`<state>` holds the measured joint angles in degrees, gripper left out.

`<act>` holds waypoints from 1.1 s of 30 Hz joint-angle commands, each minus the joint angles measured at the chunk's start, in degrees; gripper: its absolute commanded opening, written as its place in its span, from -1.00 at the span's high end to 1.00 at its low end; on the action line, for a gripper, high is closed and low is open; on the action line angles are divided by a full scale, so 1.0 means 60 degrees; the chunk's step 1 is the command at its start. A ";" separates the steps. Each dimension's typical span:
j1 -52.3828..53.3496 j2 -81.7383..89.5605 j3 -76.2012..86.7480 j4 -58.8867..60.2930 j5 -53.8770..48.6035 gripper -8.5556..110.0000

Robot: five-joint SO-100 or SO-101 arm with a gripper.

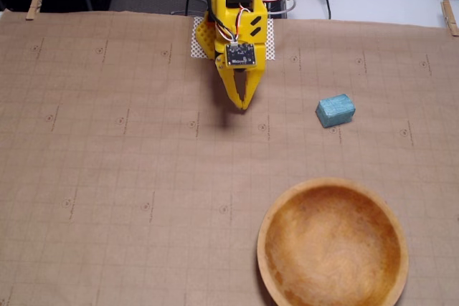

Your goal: Grasp a blue block and put it in the bowl.

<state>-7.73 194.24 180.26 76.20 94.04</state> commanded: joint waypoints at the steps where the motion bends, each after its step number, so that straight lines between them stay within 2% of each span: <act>1: 0.1069 0.0029 -0.0161 0.0044 -0.0088 0.90; 33: 0.1069 0.0029 -0.0176 -0.0059 -0.0059 0.91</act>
<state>-1.23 194.24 180.26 76.20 94.04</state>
